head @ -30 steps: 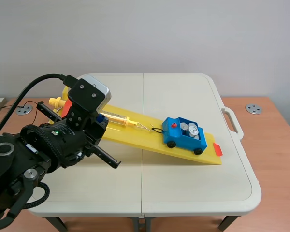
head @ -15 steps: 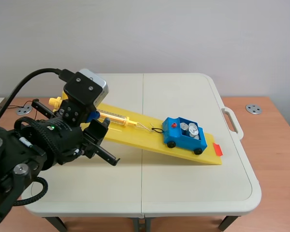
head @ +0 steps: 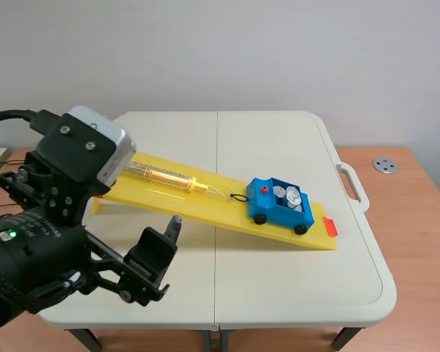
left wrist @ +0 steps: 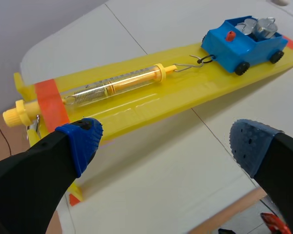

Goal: Place the four metal weights on the blue cart on the ramp.

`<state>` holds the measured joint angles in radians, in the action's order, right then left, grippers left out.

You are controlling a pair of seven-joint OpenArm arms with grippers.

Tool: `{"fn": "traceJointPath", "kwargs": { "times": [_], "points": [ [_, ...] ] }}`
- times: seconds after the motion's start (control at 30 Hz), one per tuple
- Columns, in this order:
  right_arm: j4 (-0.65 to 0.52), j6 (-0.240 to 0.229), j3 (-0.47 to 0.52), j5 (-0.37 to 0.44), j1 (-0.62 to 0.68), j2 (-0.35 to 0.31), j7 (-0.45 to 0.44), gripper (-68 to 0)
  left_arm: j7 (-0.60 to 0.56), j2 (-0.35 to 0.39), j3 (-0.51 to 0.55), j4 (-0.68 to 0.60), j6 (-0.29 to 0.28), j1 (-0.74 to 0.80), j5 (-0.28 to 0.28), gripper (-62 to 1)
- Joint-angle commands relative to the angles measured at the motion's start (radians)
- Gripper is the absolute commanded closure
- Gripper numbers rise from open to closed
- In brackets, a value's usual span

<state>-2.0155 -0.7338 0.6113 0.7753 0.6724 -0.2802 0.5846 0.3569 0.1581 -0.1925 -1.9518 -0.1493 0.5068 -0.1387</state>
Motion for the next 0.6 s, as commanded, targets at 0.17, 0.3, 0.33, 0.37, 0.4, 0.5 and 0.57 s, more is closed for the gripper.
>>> {"fn": "traceJointPath", "kwargs": {
  "times": [0.17, 0.3, 0.33, 0.37, 0.4, 0.5, 0.57],
  "points": [
    [-0.046, -0.012, -0.124, 0.008, -0.058, -0.06, -0.167, -62.4, -0.082, 0.009, 0.066, -0.204, 0.065, 0.127, 0.134, -62.3],
    [0.011, -0.012, -0.201, -0.054, -0.088, -0.06, -0.237, -62.4, -0.06, 0.01, 0.094, -0.227, 0.066, 0.164, 0.156, -62.3],
    [0.024, -0.012, -0.219, -0.064, -0.094, -0.058, -0.255, -62.4, -0.06, 0.01, 0.101, -0.228, 0.066, 0.172, 0.158, -62.3],
    [0.035, -0.012, -0.235, -0.072, -0.097, -0.057, -0.274, -62.4, -0.06, 0.01, 0.108, -0.228, 0.066, 0.175, 0.158, -62.3],
    [0.043, -0.012, -0.251, -0.074, -0.1, -0.057, -0.291, -62.4, -0.055, 0.012, 0.114, -0.228, 0.066, 0.178, 0.158, -62.3],
    [0.049, 0.027, -0.291, -0.098, -0.106, -0.057, -0.34, -62.4, -0.048, 0.027, 0.126, -0.221, 0.077, 0.177, 0.159, -62.3],
    [0.049, 0.087, -0.312, -0.104, -0.108, -0.057, -0.367, -62.4, -0.05, 0.04, 0.127, -0.219, 0.08, 0.177, 0.159, -62.3]
  ]
}}
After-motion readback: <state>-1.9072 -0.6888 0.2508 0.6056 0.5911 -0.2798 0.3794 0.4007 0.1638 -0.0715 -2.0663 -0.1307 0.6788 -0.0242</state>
